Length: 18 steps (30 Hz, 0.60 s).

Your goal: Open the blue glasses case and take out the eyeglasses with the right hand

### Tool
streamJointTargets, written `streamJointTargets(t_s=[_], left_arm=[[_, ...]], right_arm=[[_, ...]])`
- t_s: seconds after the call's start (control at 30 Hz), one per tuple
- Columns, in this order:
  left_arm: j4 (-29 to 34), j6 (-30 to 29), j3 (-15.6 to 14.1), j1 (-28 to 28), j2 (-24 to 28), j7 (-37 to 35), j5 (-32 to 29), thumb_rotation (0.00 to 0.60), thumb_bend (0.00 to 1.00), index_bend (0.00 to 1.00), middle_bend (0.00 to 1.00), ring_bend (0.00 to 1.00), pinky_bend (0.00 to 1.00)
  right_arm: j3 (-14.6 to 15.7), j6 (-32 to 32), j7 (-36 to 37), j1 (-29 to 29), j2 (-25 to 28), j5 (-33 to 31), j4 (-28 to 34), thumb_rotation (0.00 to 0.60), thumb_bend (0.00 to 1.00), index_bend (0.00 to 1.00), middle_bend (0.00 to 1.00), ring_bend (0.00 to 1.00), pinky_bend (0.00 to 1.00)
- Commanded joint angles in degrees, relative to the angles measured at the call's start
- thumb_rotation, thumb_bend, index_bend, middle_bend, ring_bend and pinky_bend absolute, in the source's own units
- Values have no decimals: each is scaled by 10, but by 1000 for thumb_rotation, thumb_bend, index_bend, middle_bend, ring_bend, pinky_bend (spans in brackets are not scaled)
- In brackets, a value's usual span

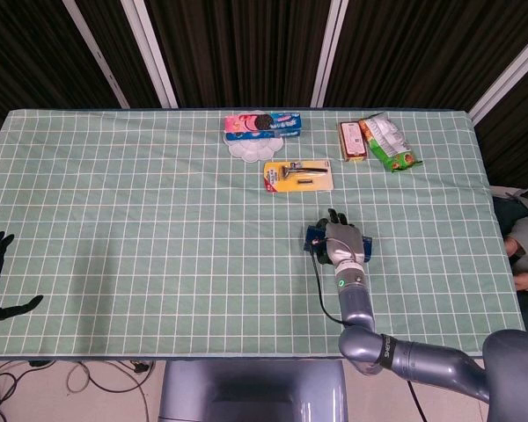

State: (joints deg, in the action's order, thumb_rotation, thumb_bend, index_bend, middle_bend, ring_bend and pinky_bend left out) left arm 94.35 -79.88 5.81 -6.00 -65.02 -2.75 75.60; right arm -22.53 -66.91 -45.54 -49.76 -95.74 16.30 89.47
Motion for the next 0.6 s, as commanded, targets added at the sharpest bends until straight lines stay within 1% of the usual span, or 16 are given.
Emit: streamJointTargets(t_s=[0.03, 0.27, 0.4, 0.47, 0.5, 0.57, 0.6], left_arm=[[0, 0, 0, 0, 0, 1, 0, 600, 22, 0, 0, 0, 0], [1, 0, -1, 0, 0, 2, 0, 600, 22, 0, 0, 0, 0], [1, 0, -1, 0, 0, 4, -1, 600, 22, 0, 0, 0, 0], [2, 1, -1, 0, 0, 5, -2, 600, 22, 0, 0, 0, 0], [2, 1, -1, 0, 0, 5, -2, 600, 22, 0, 0, 0, 0], [2, 2, -1, 0, 0, 6, -3, 600, 22, 0, 0, 0, 0], [2, 2, -1, 0, 0, 6, -3, 600, 22, 0, 0, 0, 0]], right_arm=[[-4, 9, -11, -7, 12, -20, 2, 600, 1000, 400, 40, 0, 212], [0, 19, -13, -17, 17, -30, -22, 600, 1000, 394, 30, 0, 212], [4, 26, -21, -23, 19, -46, -39, 600, 995, 355, 17, 0, 212], [7, 28, -25, -25, 20, -52, -44, 600, 971, 325, 10, 0, 212], [9, 29, -28, -26, 21, -55, -48, 600, 940, 310, 6, 0, 212], [12, 30, -30, -27, 22, -58, -53, 600, 861, 285, 3, 0, 212], [13, 30, -30, -27, 22, -58, -55, 600, 805, 270, 1, 0, 212]])
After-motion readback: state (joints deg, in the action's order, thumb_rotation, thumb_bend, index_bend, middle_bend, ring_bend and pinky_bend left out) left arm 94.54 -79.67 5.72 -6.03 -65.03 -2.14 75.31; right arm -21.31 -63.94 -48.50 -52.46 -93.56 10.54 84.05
